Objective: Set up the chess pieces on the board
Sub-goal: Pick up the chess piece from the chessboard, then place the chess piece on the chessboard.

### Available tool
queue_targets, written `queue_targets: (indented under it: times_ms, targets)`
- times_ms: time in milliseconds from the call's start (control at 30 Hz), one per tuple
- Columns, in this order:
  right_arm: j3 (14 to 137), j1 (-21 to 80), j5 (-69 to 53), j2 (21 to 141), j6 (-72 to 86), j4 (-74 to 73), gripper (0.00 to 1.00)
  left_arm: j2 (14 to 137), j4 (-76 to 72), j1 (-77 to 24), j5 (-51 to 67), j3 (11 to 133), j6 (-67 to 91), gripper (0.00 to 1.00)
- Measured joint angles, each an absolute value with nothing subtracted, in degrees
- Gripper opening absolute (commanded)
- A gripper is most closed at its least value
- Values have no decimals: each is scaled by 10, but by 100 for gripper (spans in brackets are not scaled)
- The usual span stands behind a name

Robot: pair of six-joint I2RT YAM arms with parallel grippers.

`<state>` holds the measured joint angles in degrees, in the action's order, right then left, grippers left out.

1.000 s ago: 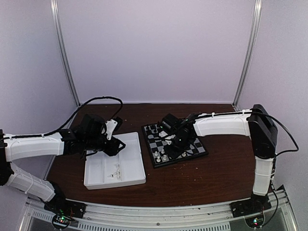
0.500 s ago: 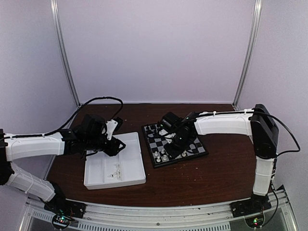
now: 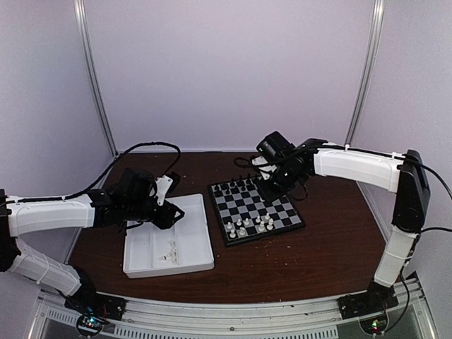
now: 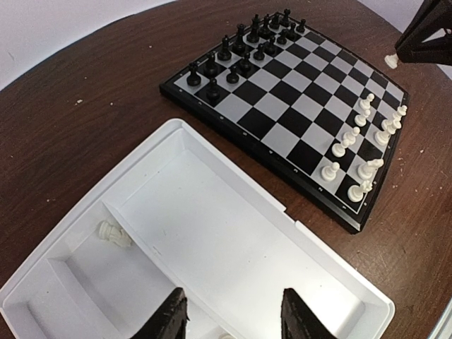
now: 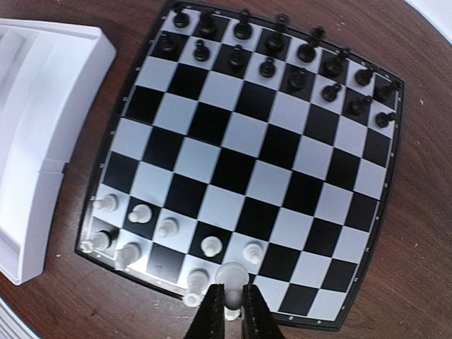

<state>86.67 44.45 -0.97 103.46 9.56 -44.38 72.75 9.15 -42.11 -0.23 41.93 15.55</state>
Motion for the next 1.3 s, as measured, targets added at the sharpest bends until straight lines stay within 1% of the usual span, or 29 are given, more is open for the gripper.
queue_targets:
  times_ms: [167,333,900,1300]
  targets:
    - [838,393,-11,1033,89,-437,9,728,91,-421,-2,419,156,46]
    - [809,362,-15,1034,87,-435,8,728,91,-421,-2,419,156,46]
    - [776,361,-42,1074,87,-405,8,736,91,-421,0,427,156,46]
    - [776,361,-54,1089,86,-393,8,743,91,-421,12,429,156,46]
